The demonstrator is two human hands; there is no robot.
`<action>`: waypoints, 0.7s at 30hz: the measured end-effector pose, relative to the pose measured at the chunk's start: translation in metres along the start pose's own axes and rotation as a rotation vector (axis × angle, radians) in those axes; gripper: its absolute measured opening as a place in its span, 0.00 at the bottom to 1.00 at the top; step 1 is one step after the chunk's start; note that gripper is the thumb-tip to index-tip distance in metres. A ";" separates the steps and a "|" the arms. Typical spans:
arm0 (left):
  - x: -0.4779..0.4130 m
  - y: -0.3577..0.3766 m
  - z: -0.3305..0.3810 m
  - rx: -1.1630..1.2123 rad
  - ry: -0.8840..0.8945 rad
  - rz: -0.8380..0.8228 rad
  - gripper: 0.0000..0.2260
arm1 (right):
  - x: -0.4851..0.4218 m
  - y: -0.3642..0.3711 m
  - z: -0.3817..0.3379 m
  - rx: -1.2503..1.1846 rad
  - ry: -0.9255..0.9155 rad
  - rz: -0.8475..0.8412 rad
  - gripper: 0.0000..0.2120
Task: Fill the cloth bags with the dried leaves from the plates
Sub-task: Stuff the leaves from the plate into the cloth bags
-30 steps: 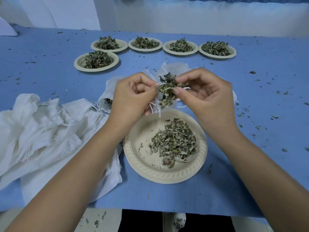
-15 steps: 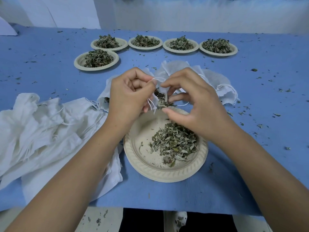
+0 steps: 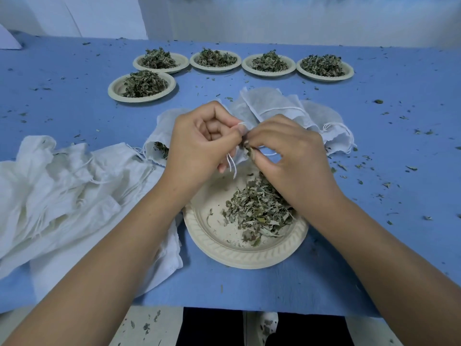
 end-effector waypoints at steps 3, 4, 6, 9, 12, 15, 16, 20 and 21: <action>-0.003 -0.006 -0.002 0.016 -0.036 0.062 0.08 | -0.006 -0.007 0.002 0.020 0.032 0.006 0.07; -0.004 -0.007 -0.003 0.017 -0.048 0.079 0.08 | -0.008 -0.011 0.002 0.014 0.046 0.030 0.08; -0.004 -0.008 -0.003 0.031 -0.058 0.092 0.08 | -0.009 -0.014 -0.003 0.000 0.040 0.020 0.11; -0.002 -0.004 0.002 0.076 -0.018 0.038 0.08 | 0.002 0.009 -0.012 0.079 -0.027 -0.241 0.12; -0.001 -0.003 0.005 0.069 0.020 0.006 0.07 | 0.012 0.022 -0.007 0.131 -0.014 -0.392 0.09; -0.006 -0.011 0.002 0.094 -0.016 0.101 0.08 | -0.001 0.005 -0.002 0.107 -0.010 -0.217 0.10; -0.008 -0.013 0.001 0.101 -0.024 0.124 0.09 | -0.005 -0.002 -0.001 0.114 -0.020 -0.146 0.10; -0.006 -0.010 0.001 0.144 -0.029 0.086 0.09 | -0.006 0.001 -0.005 0.204 -0.086 -0.177 0.10; -0.005 -0.007 0.002 0.166 -0.026 0.040 0.08 | -0.001 0.009 -0.007 0.195 -0.087 -0.270 0.11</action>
Point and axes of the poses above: each hand's wrist, its own x-axis away from the middle knuckle, its own y-axis out of the palm, z = x × y, the point moved 7 cm from there along -x, towards the middle knuckle, and after that the axes turned 13 degrees about z, right-handed, at the moved point
